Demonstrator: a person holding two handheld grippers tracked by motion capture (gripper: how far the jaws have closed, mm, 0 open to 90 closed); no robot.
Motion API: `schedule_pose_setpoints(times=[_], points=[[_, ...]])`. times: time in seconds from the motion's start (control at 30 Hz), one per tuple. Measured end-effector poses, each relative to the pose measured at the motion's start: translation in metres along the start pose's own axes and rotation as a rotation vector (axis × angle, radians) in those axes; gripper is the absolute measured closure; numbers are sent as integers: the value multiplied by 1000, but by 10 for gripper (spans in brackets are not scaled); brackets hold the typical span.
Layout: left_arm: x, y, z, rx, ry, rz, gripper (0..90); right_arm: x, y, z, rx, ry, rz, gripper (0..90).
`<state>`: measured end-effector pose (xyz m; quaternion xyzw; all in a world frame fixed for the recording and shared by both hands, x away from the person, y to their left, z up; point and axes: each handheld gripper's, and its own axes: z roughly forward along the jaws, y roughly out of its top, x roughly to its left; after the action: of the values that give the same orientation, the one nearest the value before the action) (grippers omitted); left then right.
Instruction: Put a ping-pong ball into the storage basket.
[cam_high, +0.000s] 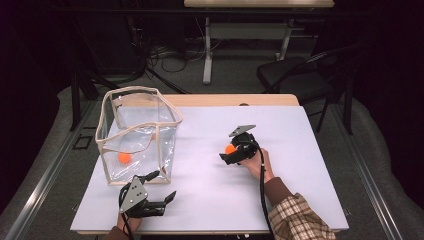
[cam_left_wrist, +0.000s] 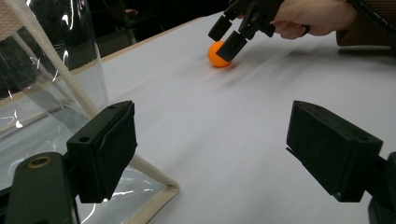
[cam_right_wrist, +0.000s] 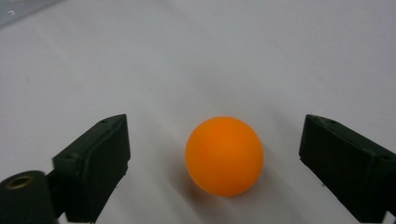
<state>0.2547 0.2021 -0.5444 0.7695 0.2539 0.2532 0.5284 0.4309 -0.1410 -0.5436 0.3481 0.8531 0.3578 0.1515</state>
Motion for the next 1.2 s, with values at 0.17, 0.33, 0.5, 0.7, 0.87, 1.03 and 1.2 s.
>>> schedule_pose_setpoints(times=[0.17, 0.33, 0.5, 0.7, 0.87, 1.03, 1.2], points=[[0, 0, 0, 0, 0, 0, 159, 0, -1, 2, 15, -12, -2, 209], [0, 0, 0, -1, 0, 0, 159, 1, -1, 3, 28, -13, -21, 269], [0, 0, 0, 0, 2, 0, 159, 1, -1, 3, 33, -28, -25, 330], [1, 0, 0, -1, 0, -2, 159, 1, -1, 2, 42, -32, -34, 423], [0, 0, 0, 2, -1, 0, 159, 0, -1, 1, 45, -39, -32, 462], [0, 0, 0, 2, 1, -1, 159, -2, -3, 2, 48, -30, -27, 475], [0, 0, 0, 2, 2, 1, 159, -1, -1, 2, 73, -32, -32, 502]])
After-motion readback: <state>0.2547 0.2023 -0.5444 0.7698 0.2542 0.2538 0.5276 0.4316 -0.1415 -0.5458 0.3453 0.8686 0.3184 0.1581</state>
